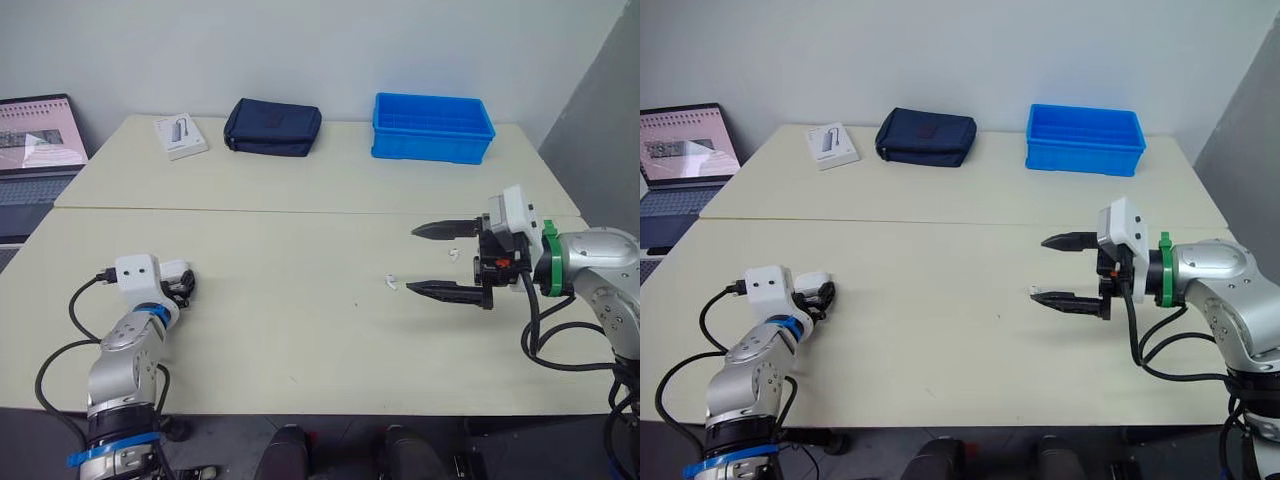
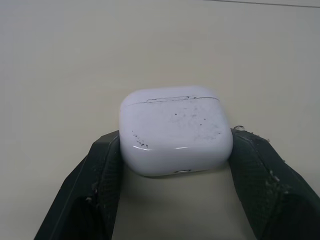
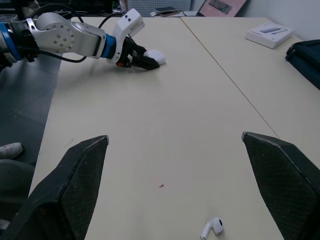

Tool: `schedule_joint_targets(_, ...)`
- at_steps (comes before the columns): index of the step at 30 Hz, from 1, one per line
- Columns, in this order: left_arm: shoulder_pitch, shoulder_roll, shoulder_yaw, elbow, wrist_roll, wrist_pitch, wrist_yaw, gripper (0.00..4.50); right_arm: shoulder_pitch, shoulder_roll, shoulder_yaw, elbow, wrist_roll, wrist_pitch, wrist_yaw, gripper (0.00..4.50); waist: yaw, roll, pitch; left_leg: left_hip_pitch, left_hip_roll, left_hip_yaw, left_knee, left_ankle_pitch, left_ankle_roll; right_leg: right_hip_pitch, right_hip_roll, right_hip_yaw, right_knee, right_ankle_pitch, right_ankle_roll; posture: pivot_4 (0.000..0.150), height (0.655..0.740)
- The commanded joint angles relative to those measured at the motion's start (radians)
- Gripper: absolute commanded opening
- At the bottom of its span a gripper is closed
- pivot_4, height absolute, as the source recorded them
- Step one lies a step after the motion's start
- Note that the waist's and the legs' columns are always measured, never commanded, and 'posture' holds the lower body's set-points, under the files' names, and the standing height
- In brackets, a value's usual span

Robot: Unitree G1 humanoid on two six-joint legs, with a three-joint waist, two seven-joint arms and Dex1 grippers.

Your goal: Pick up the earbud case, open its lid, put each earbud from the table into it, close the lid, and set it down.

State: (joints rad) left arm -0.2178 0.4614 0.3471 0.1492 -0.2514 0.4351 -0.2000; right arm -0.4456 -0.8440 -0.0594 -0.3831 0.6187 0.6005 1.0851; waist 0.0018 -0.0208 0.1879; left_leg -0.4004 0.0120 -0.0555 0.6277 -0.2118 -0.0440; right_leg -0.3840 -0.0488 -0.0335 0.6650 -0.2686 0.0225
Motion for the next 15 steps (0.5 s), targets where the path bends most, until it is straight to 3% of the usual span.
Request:
schedule_joint_targets(1,0.035,0.021,-0.085,-0.051,-0.001,-0.081,-0.160,2.77,0.011,-0.018,-0.052,-0.048,0.026,0.011,-0.021,4.50,0.000,0.000,0.000,0.000,0.000,0.001,0.000,0.000,0.000,0.000,0.001,0.001,-0.001,0.000,0.000,0.150,0.7218)
schedule_joint_targets(5,0.085,0.012,-0.238,-0.236,-0.092,-0.215,-0.468,2.77,0.085,-0.056,-0.085,-0.081,0.038,0.056,-0.033,4.50,0.014,0.000,0.000,-0.004,0.000,0.001,0.000,0.000,0.000,-0.002,-0.004,0.001,-0.003,0.000,0.000,0.150,0.7218)
schedule_joint_targets(10,0.101,-0.002,-0.410,-0.351,-0.082,-0.327,-0.650,2.77,0.138,-0.075,-0.099,-0.170,0.179,0.280,-0.134,4.50,0.020,0.000,0.000,-0.011,0.000,0.001,0.001,0.000,0.000,-0.005,-0.005,0.001,-0.007,0.004,-0.001,0.150,0.7218)
schedule_joint_targets(15,0.076,-0.015,-0.501,-0.330,-0.023,-0.506,-0.735,2.77,0.113,-0.012,-0.106,-0.227,0.384,0.538,-0.340,4.50,0.017,0.000,0.000,-0.010,0.000,0.001,0.001,0.000,0.000,-0.005,0.000,0.000,-0.006,0.002,0.001,0.150,0.7218)
